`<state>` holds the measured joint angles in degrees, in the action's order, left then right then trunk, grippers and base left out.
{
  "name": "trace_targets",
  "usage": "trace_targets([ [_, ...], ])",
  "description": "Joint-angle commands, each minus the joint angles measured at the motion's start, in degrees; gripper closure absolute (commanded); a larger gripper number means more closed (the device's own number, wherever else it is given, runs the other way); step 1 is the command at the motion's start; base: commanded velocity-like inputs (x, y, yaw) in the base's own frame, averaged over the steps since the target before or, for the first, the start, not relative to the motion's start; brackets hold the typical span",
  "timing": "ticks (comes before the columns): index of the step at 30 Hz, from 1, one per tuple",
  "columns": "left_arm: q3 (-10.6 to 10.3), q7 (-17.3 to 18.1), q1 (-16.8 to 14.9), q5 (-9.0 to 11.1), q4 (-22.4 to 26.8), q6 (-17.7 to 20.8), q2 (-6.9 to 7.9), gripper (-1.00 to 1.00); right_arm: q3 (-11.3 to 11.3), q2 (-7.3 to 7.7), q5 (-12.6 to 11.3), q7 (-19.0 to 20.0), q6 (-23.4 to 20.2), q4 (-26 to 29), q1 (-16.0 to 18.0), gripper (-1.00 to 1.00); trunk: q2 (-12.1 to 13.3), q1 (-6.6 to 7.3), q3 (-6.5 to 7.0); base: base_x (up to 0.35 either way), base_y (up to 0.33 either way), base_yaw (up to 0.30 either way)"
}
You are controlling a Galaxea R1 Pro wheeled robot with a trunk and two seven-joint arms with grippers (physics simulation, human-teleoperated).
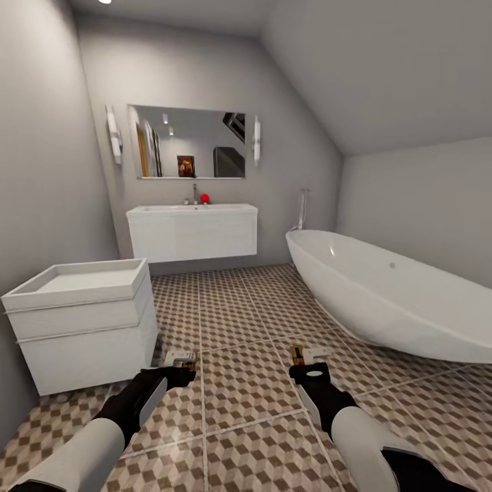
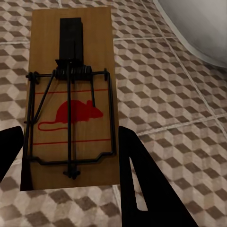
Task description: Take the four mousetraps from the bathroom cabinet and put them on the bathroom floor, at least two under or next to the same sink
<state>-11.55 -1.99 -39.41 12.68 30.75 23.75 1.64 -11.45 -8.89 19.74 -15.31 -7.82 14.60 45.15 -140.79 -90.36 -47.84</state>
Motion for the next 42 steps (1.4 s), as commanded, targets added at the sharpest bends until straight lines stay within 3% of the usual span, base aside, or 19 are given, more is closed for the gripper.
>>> trace_targets([
  [1, -0.4, -0.2, 0.0, 0.4, 0.1, 0.2, 0.1, 1.0, -0.3, -0.06, 0.5, -0.2, -0.4, 0.3, 0.0, 1.0, -0.4, -0.21, -0.25, 0.0, 0.0, 0.0],
  [6, -0.4, -0.2, 0.0, 0.4, 0.2, -0.7, 0.12, 1.0, -0.2, -0.14, 0.5, 0.0, -0.6, 0.6, 0.0, 1.0, -2.4, -1.31, -1.15, 0.0, 0.0, 0.0],
  [12, -0.5, -0.2, 0.0, 0.4, 0.2, -2.6, 0.12, 1.0, -0.2, -0.11, 0.5, 0.1, -0.6, 0.7, 0.0, 1.0, -2.5, -1.47, -2.47, 0.0, 0.0, 0.0],
  [23, -0.6, -0.3, 0.0, 0.5, 0.3, -2.3, 0.04, 1.0, -0.2, 0.03, 0.5, 0.5, -0.8, 0.7, 0.0, 1.0, -2.7, -1.75, -4.91, 0.0, 0.0, 0.0],
  [42, -0.6, -0.6, 0.0, 0.5, 0.5, -2.9, -0.19, 1.0, -0.2, 0.1, 0.4, 0.7, -0.8, 0.7, 0.0, 1.0, -2.7, -1.75, -4.91, 0.041, 0.0, 0.0],
])
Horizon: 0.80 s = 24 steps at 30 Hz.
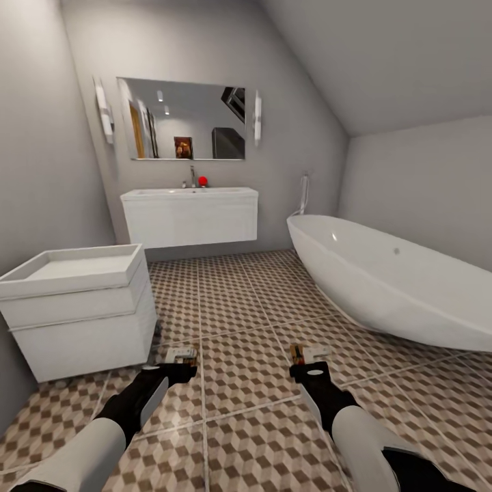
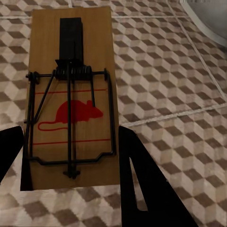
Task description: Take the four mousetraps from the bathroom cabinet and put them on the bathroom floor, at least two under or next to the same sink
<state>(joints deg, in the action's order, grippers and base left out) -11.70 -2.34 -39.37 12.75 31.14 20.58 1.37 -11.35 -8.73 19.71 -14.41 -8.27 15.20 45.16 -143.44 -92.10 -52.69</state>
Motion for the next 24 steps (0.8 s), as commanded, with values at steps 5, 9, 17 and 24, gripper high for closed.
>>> trace_targets([
  [5, -0.4, -0.3, 0.0, 0.4, -0.1, 0.0, 0.05, 1.0, -0.3, -0.05, 0.5, -0.2, -0.3, 0.1, 0.0, 1.0, 0.0, -0.01, -0.06, 0.284, 0.0, 0.0],
  [9, -0.4, -0.3, 0.0, 0.4, -0.2, 0.0, 0.04, 1.0, -0.2, 0.0, 0.5, -0.3, -0.3, 0.1, 0.0, 1.0, 0.0, -0.01, -0.06, 0.314, 0.0, 0.0],
  [17, -0.4, -0.2, 0.0, 0.4, -0.2, 0.0, 0.01, 1.0, -0.2, 0.1, 0.5, -0.3, -0.3, 0.1, 0.0, 1.0, 0.0, -0.01, -0.06, 0.321, 0.0, 0.0],
  [24, -0.4, -0.2, 0.0, 0.4, -0.3, 0.0, -0.04, 1.0, -0.2, 0.14, 0.5, -0.3, -0.3, 0.1, 0.0, 1.0, 0.0, -0.01, -0.06, 0.323, 0.0, 0.0],
])
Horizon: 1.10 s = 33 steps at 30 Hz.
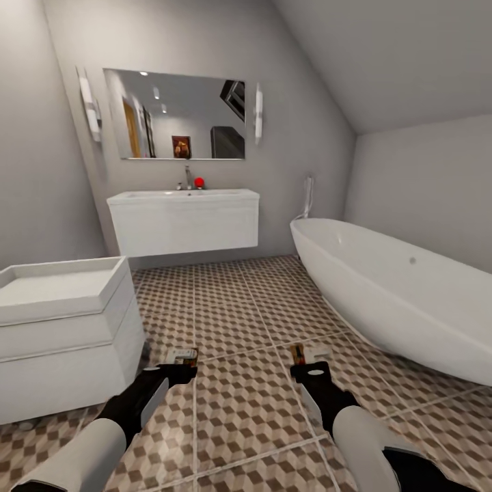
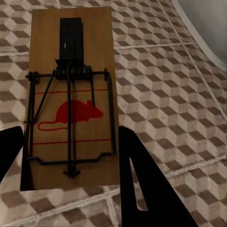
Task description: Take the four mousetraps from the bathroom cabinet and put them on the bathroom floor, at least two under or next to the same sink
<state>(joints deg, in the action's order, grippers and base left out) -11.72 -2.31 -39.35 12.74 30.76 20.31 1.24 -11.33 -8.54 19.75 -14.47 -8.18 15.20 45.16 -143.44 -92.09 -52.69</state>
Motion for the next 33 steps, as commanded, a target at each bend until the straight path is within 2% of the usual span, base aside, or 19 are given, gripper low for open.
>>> trace_targets([
  [1, -0.4, -0.2, 0.0, 0.4, 0.1, 0.3, 0.1, 1.0, -0.3, -0.04, 0.5, -0.2, -0.3, 0.1, 0.0, 1.0, 0.0, -0.02, -0.06, 0.323, 0.0, 0.0],
  [33, -0.4, -0.2, -0.1, 0.5, 0.2, 0.1, -0.1, 1.0, -0.7, -0.08, 0.4, -0.9, -0.4, 0.3, 0.0, 1.0, 0.0, -0.02, -0.06, 0.323, 0.0, 0.001],
])
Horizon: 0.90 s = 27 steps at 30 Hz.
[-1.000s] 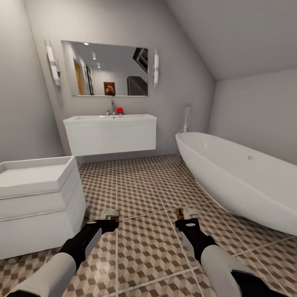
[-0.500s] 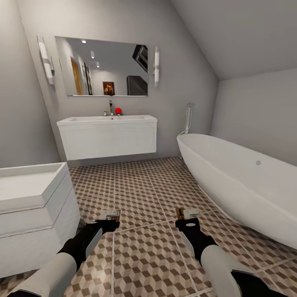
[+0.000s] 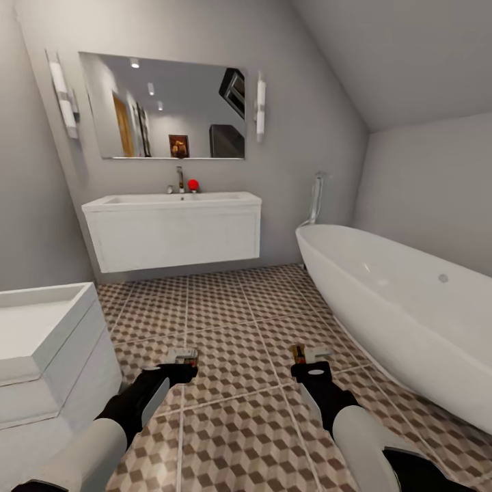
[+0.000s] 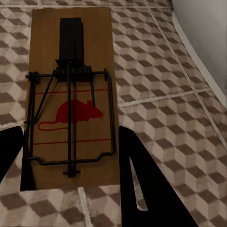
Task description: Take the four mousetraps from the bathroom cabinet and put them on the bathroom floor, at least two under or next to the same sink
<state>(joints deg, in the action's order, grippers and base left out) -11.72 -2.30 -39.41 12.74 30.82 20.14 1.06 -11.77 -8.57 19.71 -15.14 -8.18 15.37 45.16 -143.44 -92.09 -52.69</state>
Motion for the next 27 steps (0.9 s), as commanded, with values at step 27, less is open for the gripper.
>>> trace_targets([
  [27, -0.6, -0.2, 0.0, 0.4, 0.3, -1.2, 0.01, 1.0, -0.4, 0.56, 0.2, 0.4, -0.3, 0.1, 0.0, 1.0, 0.0, -0.02, -0.06, 0.252, 0.0, 0.113],
])
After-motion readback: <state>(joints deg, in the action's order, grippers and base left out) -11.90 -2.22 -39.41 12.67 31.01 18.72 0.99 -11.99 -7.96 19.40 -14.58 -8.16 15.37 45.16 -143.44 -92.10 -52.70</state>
